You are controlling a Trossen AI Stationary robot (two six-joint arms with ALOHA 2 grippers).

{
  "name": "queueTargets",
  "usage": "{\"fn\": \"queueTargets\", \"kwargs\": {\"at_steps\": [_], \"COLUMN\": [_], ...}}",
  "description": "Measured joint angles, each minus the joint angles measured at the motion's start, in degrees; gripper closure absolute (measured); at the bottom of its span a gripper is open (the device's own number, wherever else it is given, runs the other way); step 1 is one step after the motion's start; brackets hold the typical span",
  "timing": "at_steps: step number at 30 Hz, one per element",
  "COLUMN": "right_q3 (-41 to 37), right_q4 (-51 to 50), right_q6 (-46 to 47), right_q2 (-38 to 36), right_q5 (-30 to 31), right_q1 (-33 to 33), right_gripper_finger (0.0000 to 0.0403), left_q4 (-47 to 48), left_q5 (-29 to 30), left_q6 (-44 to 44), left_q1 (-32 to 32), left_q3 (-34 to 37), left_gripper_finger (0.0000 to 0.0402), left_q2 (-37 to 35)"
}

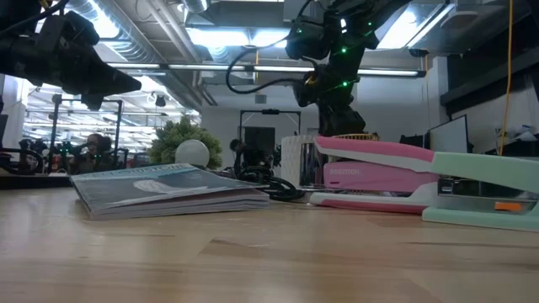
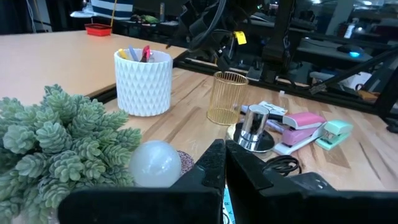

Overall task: Screw lightbulb
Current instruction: Insert the white lightbulb into the silver lamp

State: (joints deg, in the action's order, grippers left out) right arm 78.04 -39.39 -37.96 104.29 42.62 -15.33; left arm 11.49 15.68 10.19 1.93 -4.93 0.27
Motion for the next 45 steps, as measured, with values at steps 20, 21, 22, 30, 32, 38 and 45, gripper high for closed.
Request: {"fn": "queueTargets", "kwargs": {"at_steps": [20,21,22,30,32,38,45], "right_q3": [0.0,0.0,0.0,0.0,0.0,0.0,0.0], "right_q4": [-4.4,-4.6,-4.6,-6.0,-5.8,-5.5,-4.5], "right_q6": [5.8,6.1,6.4,8.9,9.2,12.5,13.9], "right_q2": [-6.2,-7.5,-8.9,-22.2,-25.9,-35.0,-41.0], "right_q5": [-5.3,-6.3,-7.2,-10.8,-11.4,-21.6,-29.2], "right_q1": [2.8,3.2,3.6,3.3,3.3,3.3,3.3], "right_gripper_finger": [0.0202,0.0202,0.0202,0.0203,0.0203,0.0203,0.0203], "left_q4": [-3.1,-5.3,-8.6,-32.2,-37.3,-50.0,-45.0], "left_q5": [0.0,0.0,0.0,-2.4,-2.4,-2.4,-2.4], "left_q6": [7.5,8.1,8.6,6.3,5.7,1.0,-3.0], "left_q1": [0.0,0.0,0.0,-0.5,-0.8,-1.7,-1.8], "left_q3": [0.0,0.2,0.7,4.2,4.2,3.2,-8.8], "left_gripper_finger": [0.0398,0.0398,0.0398,0.0398,0.0398,0.0398,0.0398], "left_q2": [0.0,0.1,0.3,7.0,10.1,21.4,36.5]}}
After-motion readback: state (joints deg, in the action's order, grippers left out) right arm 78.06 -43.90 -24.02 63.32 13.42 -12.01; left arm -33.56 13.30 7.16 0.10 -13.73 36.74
